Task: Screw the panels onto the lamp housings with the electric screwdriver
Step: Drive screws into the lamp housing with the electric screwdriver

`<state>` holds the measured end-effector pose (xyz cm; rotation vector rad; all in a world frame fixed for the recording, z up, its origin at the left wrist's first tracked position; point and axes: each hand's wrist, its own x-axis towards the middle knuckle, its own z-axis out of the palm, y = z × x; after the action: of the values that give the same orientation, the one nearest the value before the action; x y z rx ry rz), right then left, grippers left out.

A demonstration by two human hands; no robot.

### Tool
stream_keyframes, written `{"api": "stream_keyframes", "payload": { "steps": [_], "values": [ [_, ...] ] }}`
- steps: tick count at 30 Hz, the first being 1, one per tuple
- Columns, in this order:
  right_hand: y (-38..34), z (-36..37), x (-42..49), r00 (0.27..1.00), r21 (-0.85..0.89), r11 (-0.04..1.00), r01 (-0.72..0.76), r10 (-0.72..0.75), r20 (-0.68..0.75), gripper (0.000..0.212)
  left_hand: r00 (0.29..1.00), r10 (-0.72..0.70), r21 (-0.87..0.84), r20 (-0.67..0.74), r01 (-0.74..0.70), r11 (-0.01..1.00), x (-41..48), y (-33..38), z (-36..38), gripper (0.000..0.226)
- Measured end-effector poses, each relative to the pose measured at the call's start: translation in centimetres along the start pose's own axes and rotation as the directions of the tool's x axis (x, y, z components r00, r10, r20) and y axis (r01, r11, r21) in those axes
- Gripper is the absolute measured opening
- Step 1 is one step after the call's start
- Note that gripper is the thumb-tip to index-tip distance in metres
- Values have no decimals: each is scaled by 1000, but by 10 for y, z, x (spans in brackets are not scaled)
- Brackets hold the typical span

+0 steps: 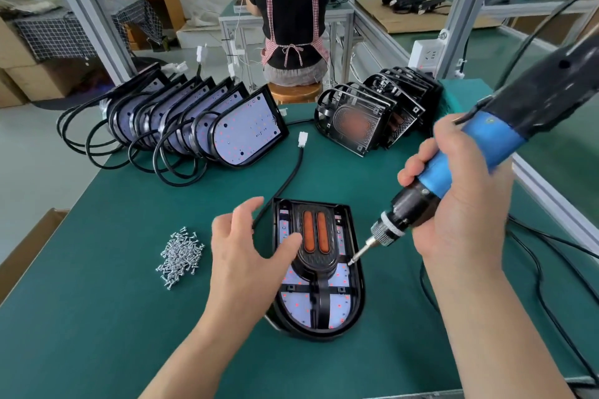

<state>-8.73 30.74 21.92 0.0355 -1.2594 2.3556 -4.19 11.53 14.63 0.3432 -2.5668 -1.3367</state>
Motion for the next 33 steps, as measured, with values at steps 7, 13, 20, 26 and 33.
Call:
{"api": "stream_keyframes", "payload": {
  "steps": [7,13,20,26,33],
  "values": [
    [27,-6,-12,997,-152,988,16,-4,82,22,971,-151,179,186,117,977,11,-7,14,91],
    [34,-5,-19,992,-186,982,17,6,126,22,970,-139,131,199,115,985,9,-4,15,53],
    [36,-6,-23,990,-227,973,39,-7,140,22,972,-129,89,199,113,990,9,-5,15,46],
    [40,-7,-23,977,-232,970,67,-17,213,20,979,-104,109,173,86,990,8,-6,17,47],
    [44,-8,-27,957,-245,964,105,-32,287,19,980,-80,76,182,67,995,7,-7,18,35]
  ]
}}
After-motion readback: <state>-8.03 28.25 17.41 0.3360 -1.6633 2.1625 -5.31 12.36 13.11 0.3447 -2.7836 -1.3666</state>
